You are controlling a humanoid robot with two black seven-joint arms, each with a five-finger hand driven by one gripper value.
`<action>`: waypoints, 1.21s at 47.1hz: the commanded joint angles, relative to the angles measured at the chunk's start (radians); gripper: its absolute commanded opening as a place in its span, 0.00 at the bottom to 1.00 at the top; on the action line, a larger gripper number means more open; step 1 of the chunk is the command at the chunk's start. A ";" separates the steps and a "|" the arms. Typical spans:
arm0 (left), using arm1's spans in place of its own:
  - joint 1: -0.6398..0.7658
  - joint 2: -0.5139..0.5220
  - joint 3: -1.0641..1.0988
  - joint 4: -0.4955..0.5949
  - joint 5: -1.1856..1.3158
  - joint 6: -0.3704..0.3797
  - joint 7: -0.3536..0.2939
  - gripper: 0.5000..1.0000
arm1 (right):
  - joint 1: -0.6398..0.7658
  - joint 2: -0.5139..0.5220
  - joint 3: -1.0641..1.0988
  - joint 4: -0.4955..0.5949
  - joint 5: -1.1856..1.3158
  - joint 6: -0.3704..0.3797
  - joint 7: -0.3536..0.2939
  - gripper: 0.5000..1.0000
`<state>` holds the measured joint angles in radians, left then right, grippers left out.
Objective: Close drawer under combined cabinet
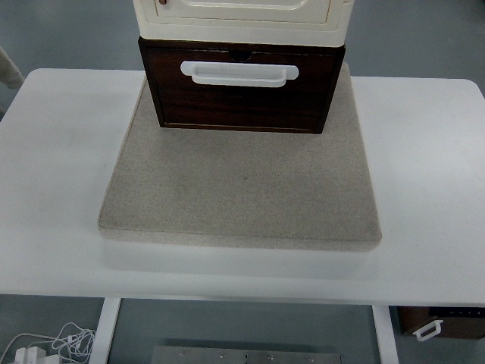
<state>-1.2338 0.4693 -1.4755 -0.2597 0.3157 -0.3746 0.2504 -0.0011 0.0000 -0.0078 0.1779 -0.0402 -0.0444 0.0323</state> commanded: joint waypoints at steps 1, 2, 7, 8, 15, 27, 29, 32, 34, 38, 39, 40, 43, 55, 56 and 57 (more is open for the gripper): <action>0.043 -0.049 0.004 0.014 0.000 0.014 -0.006 1.00 | -0.002 0.000 0.002 -0.002 0.003 0.000 0.000 0.90; 0.057 -0.060 0.004 0.014 -0.001 0.016 -0.010 1.00 | -0.002 0.000 0.002 0.000 0.003 0.000 0.000 0.90; 0.103 -0.107 0.004 0.019 -0.018 0.019 -0.029 1.00 | -0.005 0.000 0.002 -0.002 0.002 0.000 0.000 0.90; 0.108 -0.115 0.004 0.019 -0.023 0.020 -0.033 1.00 | -0.007 0.000 0.002 -0.002 0.002 0.000 0.000 0.90; 0.157 -0.161 0.004 0.020 -0.061 0.033 -0.037 1.00 | -0.008 0.000 0.005 0.000 0.003 0.000 0.000 0.90; 0.194 -0.195 0.006 0.020 -0.152 0.033 -0.053 1.00 | -0.007 0.000 0.006 0.000 0.003 0.000 0.003 0.90; 0.194 -0.196 0.006 0.019 -0.153 0.033 -0.056 1.00 | -0.007 0.000 0.006 0.000 0.003 0.000 0.003 0.90; 0.194 -0.201 0.004 0.014 -0.164 0.033 -0.062 1.00 | -0.007 0.000 0.006 0.000 0.003 -0.002 0.003 0.90; 0.194 -0.201 0.006 0.014 -0.181 0.033 -0.065 1.00 | -0.007 0.000 0.006 0.000 0.003 0.000 0.004 0.90; 0.194 -0.208 0.007 0.011 -0.205 0.033 -0.065 1.00 | -0.008 0.000 0.006 0.000 0.003 0.000 0.004 0.90; 0.194 -0.212 0.007 0.011 -0.207 0.033 -0.065 1.00 | -0.008 0.000 0.006 0.000 0.003 0.000 0.004 0.90; 0.194 -0.215 0.007 0.011 -0.207 0.033 -0.065 1.00 | -0.008 0.000 0.006 0.000 0.003 0.000 0.004 0.90; 0.194 -0.222 0.007 0.011 -0.207 0.033 -0.066 1.00 | -0.008 0.000 0.008 0.000 0.003 0.000 0.004 0.90; 0.192 -0.256 0.007 0.014 -0.210 0.033 -0.085 1.00 | -0.008 0.000 0.008 0.000 0.005 -0.002 0.004 0.90; 0.192 -0.258 0.007 0.014 -0.210 0.033 -0.085 1.00 | -0.010 0.000 0.008 0.000 0.005 -0.002 0.004 0.90; 0.192 -0.259 0.007 0.016 -0.210 0.033 -0.085 1.00 | -0.010 0.000 0.008 -0.002 0.005 -0.002 0.004 0.90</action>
<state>-1.0401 0.2172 -1.4679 -0.2479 0.1058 -0.3419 0.1684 -0.0091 0.0000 0.0000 0.1777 -0.0356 -0.0459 0.0368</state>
